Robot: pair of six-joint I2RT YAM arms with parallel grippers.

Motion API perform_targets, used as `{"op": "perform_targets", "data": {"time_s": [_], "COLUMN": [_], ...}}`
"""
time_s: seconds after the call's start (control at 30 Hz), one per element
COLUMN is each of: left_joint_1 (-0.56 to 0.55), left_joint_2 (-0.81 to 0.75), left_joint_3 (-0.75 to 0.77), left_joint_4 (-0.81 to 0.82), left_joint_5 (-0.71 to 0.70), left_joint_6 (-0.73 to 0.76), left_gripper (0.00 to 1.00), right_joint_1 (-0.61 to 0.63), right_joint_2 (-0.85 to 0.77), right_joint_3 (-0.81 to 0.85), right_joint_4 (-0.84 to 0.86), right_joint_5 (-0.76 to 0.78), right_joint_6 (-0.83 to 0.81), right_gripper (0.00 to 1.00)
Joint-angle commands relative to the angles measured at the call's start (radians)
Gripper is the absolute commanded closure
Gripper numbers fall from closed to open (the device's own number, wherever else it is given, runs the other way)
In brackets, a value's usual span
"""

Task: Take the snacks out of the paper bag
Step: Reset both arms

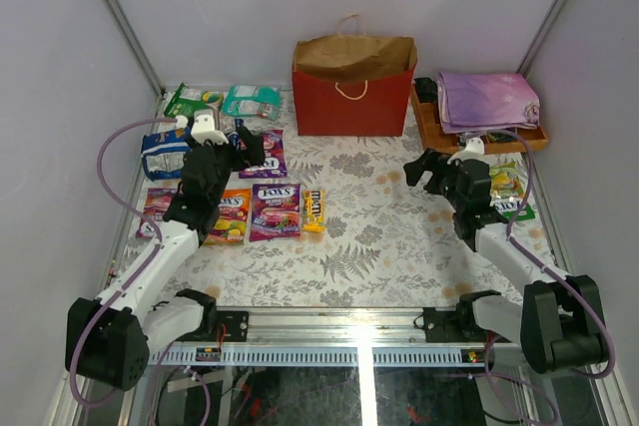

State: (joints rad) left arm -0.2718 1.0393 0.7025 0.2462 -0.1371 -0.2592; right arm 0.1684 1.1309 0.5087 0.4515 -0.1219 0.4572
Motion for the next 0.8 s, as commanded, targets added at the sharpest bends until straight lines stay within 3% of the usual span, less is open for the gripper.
{"op": "perform_targets", "data": {"time_s": [0.0, 0.1, 0.23, 0.77], "left_joint_1": [0.006, 0.006, 0.007, 0.006], "left_joint_2": [-0.038, -0.048, -0.052, -0.114], "left_joint_3": [-0.055, -0.064, -0.084, -0.081], "left_joint_4": [0.174, 0.133, 0.142, 0.095], "left_joint_5": [-0.055, -0.070, -0.105, -0.118], "left_joint_6": [-0.064, -0.061, -0.032, -0.015], "left_gripper": [0.00, 0.00, 0.00, 0.00], "right_joint_1": [0.007, 0.008, 0.007, 0.011], "right_joint_2": [-0.022, -0.021, 0.002, 0.039], "right_joint_3": [0.043, 0.038, -0.015, 0.004], "right_joint_4": [0.090, -0.023, 0.073, 0.093], "right_joint_5": [0.078, 0.116, 0.073, -0.052], "right_joint_6": [0.021, 0.012, 0.039, 0.013], "right_gripper": [0.01, 0.00, 0.00, 0.01]}}
